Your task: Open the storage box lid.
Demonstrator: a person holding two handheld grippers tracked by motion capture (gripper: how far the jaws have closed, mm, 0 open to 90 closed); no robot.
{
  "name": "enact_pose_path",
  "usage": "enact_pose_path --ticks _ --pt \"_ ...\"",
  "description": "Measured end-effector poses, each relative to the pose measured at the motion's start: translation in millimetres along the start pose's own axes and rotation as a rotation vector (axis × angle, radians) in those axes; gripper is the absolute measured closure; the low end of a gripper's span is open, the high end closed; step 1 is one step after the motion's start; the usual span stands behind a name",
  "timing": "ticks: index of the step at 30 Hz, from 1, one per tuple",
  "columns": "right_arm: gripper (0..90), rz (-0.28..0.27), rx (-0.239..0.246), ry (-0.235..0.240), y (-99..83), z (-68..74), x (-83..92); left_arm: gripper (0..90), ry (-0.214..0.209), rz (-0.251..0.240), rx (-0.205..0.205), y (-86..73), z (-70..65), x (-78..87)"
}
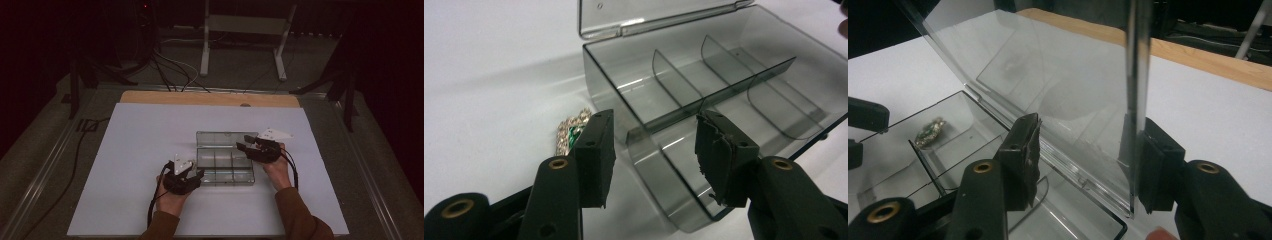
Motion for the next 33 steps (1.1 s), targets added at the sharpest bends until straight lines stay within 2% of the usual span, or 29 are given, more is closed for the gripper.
enact_pose_path --ticks 8,11,23,33 --pt "51.2 -0.004 -0.021 0.0 1.7 -2.0 -1.4 54.4 0.0 0.011 -0.02 -2.5 -5.3 -4.9" --pt "51.9 -0.001 -0.032 0.005 2.6 -4.0 -1.8 58.3 -0.004 0.011 -0.027 -2.5 -6.6 -5.6" --pt "54.1 -0.001 -0.067 0.003 6.0 -9.1 -5.5 62.6 0.004 0.036 -0.001 -2.6 -3.8 -13.3" --pt "55.1 0.006 -0.11 0.006 8.1 -13.6 -9.6 63.8 0.009 0.042 0.001 -2.3 -4.0 -12.9"
Point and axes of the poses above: each handheld gripper's, and its own axes: x roughly backward along the jaws, y roughly out of its top, z roughly to its left, the point moved 2 cm from there along -x, roughly forward along the jaws, and after that the axes turned 14 degrees about z, right-handed, at the moved point
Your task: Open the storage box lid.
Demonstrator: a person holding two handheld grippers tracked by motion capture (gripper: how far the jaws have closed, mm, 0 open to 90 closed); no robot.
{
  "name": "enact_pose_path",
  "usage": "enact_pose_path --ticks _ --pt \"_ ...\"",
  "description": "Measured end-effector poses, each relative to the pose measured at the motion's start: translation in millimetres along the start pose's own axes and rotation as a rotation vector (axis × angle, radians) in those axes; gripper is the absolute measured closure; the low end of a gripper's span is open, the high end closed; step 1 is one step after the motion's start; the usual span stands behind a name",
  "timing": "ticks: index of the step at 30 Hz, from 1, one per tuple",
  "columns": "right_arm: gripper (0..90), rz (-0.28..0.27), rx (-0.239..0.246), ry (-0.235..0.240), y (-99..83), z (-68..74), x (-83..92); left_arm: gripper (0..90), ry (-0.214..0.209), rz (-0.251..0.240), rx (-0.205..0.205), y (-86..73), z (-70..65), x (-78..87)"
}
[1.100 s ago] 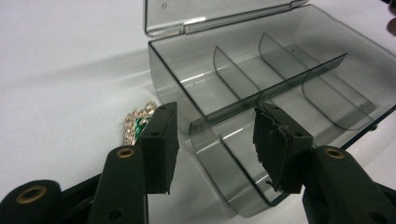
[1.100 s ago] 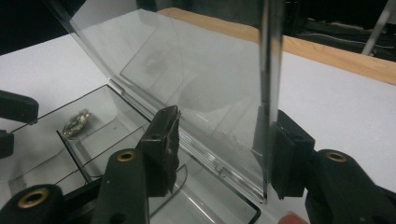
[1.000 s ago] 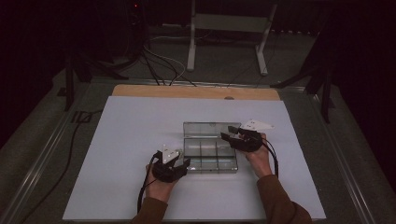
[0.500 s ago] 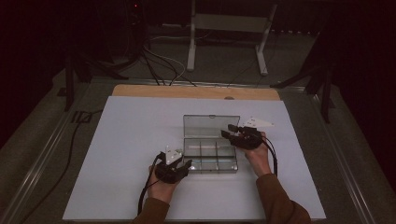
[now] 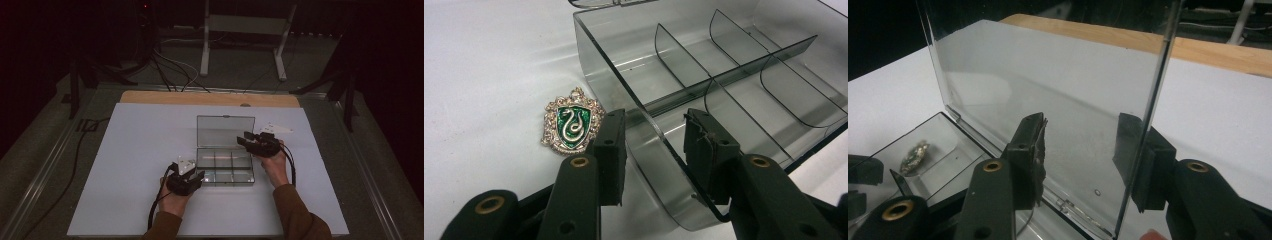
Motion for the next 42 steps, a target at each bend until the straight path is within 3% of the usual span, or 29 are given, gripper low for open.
enact_pose_path --ticks 23,31,42 --pt "52.7 0.054 -0.114 0.01 5.1 -7.5 -8.8 64.1 0.004 0.006 0.006 1.2 -0.1 -0.4" --pt "50.9 0.068 -0.181 0.017 3.9 -10.9 -13.7 64.3 0.003 0.011 0.003 1.9 0.6 -0.8" --pt "48.4 0.103 -0.225 0.031 2.4 -15.4 -17.4 65.9 0.008 0.011 0.009 2.1 2.0 -1.1"
Point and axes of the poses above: each handheld gripper's, and its own axes: x roughly backward along the jaws, y roughly out of its top, z roughly to its left, the point moved 2 cm from there along -x, roughly forward along the jaws, and after that the axes turned 14 degrees about z, right-handed, at the moved point
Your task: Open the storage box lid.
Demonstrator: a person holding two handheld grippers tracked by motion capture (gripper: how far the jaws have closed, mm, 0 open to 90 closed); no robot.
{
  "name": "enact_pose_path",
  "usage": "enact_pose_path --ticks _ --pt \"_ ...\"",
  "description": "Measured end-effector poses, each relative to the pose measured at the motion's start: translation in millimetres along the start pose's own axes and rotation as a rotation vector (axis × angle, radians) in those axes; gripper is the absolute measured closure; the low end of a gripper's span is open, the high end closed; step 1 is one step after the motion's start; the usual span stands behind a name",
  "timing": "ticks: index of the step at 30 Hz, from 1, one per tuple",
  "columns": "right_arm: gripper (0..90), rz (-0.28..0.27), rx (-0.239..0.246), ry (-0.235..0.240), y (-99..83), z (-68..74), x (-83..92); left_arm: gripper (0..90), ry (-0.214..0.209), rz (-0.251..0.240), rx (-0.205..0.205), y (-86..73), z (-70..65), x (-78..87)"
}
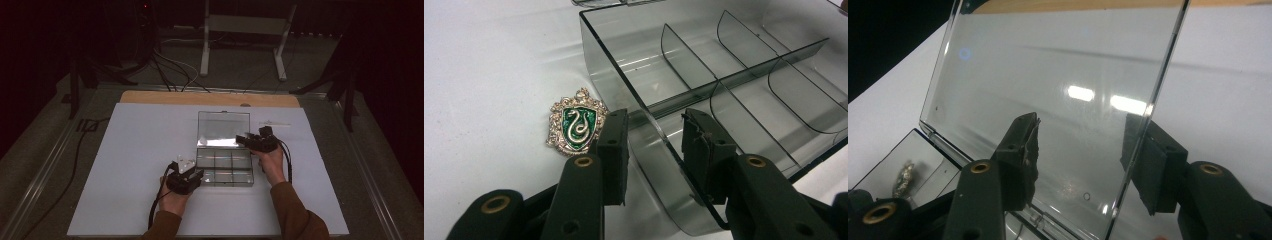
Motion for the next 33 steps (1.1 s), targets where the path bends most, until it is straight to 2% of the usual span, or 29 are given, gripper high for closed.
enact_pose_path --ticks 13,21,33 --pt "46.5 0.033 -0.058 0.0 1.7 -2.2 -4.7 65.5 0.004 0.002 0.01 0.2 -1.6 -0.3" --pt "44.8 0.062 -0.092 0.021 2.0 -6.4 -7.4 65.7 0.003 0.0 0.011 0.4 -1.3 -0.8" --pt "33.7 0.098 -0.099 -0.025 -0.3 -9.5 -12.0 65.6 0.006 0.0 0.009 0.5 -1.3 -1.0"
Point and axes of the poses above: each handheld gripper's, and its own axes: x roughly backward along the jaws, y roughly out of its top, z roughly to its left, the point moved 2 cm from there along -x, roughly forward along the jaws, and after that the axes turned 14 degrees about z, right-handed, at the moved point
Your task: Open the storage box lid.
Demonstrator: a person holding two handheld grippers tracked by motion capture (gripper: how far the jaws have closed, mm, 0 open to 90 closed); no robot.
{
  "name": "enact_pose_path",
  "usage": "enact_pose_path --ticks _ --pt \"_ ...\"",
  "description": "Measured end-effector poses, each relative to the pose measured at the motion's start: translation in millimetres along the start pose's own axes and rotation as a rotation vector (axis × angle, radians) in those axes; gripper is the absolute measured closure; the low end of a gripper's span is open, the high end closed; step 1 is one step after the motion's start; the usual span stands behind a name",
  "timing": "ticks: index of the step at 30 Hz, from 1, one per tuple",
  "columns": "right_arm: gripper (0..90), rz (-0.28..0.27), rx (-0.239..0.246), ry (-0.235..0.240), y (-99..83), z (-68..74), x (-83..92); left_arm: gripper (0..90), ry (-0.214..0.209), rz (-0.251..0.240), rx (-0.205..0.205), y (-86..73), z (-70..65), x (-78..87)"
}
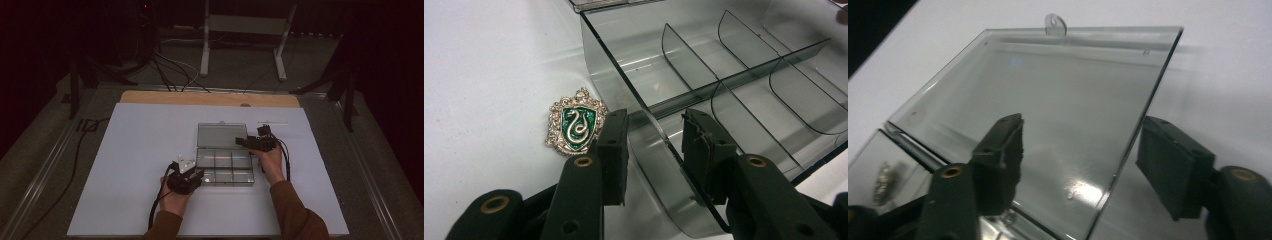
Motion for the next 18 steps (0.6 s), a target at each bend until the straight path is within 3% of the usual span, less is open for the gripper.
enact_pose_path --ticks 5,9,11,15,18 --pt "29.1 0.003 0.02 -0.035 -0.6 -0.2 -0.2 63.7 -0.001 -0.008 0.004 0.3 -0.5 0.2" --pt "16.8 -0.033 0.028 -0.054 0.4 1.9 4.0 62.3 -0.005 -0.022 0.008 0.7 -0.4 1.4" --pt "11.9 -0.06 0.056 -0.066 1.3 5.5 8.4 61.0 -0.01 -0.035 0.009 0.9 0.5 3.1" --pt "4.6 -0.063 0.104 -0.077 0.1 12.2 13.8 57.0 -0.004 -0.044 0.014 1.0 1.0 5.1" --pt "1.1 -0.071 0.132 -0.081 -1.9 18.0 18.3 54.7 -0.023 -0.063 0.023 1.4 2.2 8.2"
Point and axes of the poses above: each handheld gripper's, and its own axes: x roughly backward along the jaws, y roughly out of its top, z roughly to its left, the point moved 2 cm from there along -x, roughly forward along the jaws, and after that the axes turned 14 degrees about z, right-handed, at the moved point
